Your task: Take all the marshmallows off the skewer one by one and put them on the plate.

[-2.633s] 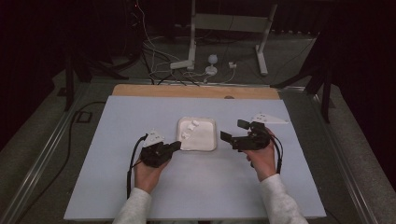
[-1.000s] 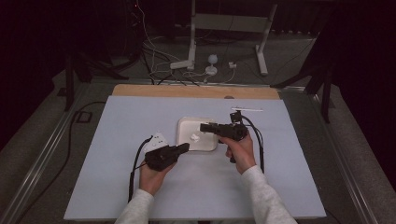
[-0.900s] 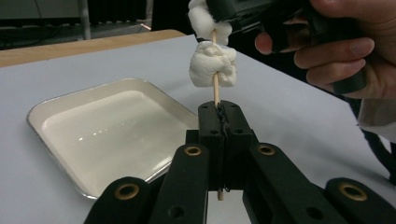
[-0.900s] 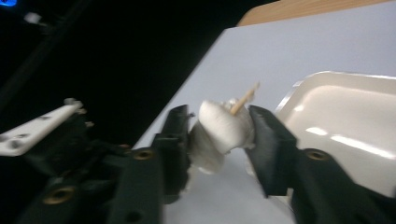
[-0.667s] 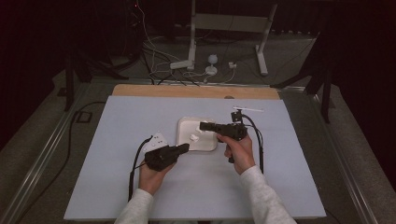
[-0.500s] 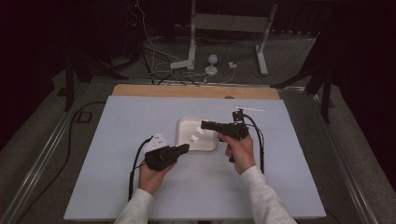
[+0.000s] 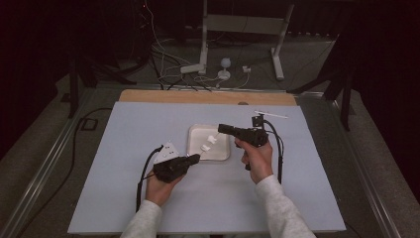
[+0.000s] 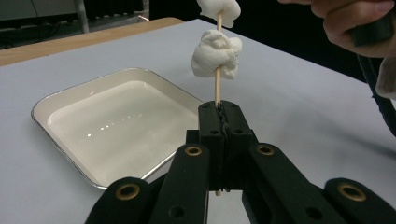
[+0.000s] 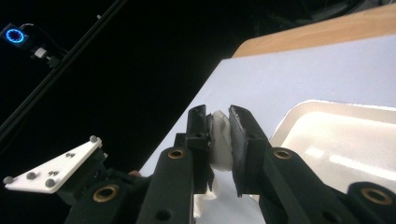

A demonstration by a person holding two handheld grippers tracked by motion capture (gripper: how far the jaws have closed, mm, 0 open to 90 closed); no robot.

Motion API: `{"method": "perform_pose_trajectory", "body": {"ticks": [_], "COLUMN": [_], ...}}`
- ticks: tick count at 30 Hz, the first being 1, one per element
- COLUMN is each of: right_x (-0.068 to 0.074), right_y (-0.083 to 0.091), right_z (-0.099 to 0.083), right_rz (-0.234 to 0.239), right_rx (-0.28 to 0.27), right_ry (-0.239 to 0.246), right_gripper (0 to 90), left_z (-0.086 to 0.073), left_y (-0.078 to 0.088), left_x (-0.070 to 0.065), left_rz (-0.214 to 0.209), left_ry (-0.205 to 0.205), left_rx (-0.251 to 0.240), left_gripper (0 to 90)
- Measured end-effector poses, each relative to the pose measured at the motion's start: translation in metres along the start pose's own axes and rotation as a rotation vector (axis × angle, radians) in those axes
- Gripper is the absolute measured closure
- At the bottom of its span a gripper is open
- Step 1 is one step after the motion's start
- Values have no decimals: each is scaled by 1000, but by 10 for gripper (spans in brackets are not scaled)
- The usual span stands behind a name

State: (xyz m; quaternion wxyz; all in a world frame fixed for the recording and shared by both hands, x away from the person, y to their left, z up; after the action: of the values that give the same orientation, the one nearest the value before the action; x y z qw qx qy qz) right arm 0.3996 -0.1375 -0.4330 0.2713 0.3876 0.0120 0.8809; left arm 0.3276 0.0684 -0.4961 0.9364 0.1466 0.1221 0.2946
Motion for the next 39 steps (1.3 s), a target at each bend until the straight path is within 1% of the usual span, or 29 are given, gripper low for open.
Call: {"method": "perform_pose_trajectory", "body": {"ticks": [2,3,4,5,9,10,11,12,13,14,16,17,19,23,24,25,26,30,31,32,33,36,37,38,39], "right_x": [0,1,1,1,0,0,-2,-2,-4,-6,-6,-6,-6,-11,-12,-12,-13,-14,-15,-16,-16,-17,-18,-20,-21], "right_y": [0,1,1,1,2,3,10,10,19,27,37,40,42,32,27,27,23,18,16,12,12,5,2,-3,-6], "right_z": [1,1,1,1,2,3,9,9,17,24,31,33,33,25,21,21,19,16,15,12,12,7,6,1,-1], "right_rz": [-9,-24,-24,-29,-47,-55,-55,-55,-48,-55,-71,-79,-81,-85,-87,-87,-94,-97,-102,-111,-111,-123,-135,-152,-161], "right_rx": [-14,-28,-28,-36,-70,-90,-146,-146,-192,-206,-178,-174,-161,-125,-109,-109,-96,-75,-66,-46,-46,-20,-9,17,30], "right_ry": [9,20,20,27,36,37,24,24,-2,2,34,50,63,61,64,64,67,73,79,92,92,108,114,130,135], "right_gripper": [799,802,802,804,811,815,817,817,817,816,813,812,810,806,804,804,803,801,800,798,798,793,792,790,789], "left_z": [0,0,1,1,0,-1,-12,-12,-15,-15,-10,-8,-8,-7,-7,-7,-7,-5,-5,-4,-4,-2,-2,-2,-2], "left_y": [0,0,0,1,1,1,0,0,0,1,3,3,3,4,4,4,5,8,8,9,10,11,12,12,12], "left_x": [0,0,-1,0,0,1,5,5,9,12,15,15,14,14,15,16,16,18,18,18,19,20,20,20,21], "left_rz": [3,3,4,13,24,22,70,70,60,52,49,50,54,61,61,62,62,69,68,69,67,69,69,70,71], "left_ry": [-8,-10,-12,-22,-30,-31,-60,-60,-17,18,55,58,52,62,65,67,68,78,81,85,85,91,96,97,96], "left_rx": [3,5,7,8,22,35,104,104,93,75,37,31,32,24,23,24,23,11,7,1,-3,-12,-14,-15,-14], "left_gripper": [900,900,900,900,900,900,900,900,900,900,900,900,900,900,900,900,900,900,900,900,900,900,900,900,900]}}
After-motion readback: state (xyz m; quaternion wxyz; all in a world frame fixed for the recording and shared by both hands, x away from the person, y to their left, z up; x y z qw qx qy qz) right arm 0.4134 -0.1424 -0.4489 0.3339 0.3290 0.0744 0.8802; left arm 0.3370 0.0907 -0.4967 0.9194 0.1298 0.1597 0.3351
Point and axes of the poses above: each handheld gripper's, and its own axes: y roughly backward along the jaws, z roughly out of its top, x roughly to its left, the point moved 5 cm from there along -y, roughly forward along the jaws, and after that the axes turned 3 degrees about -x, right-handed, at the moved point
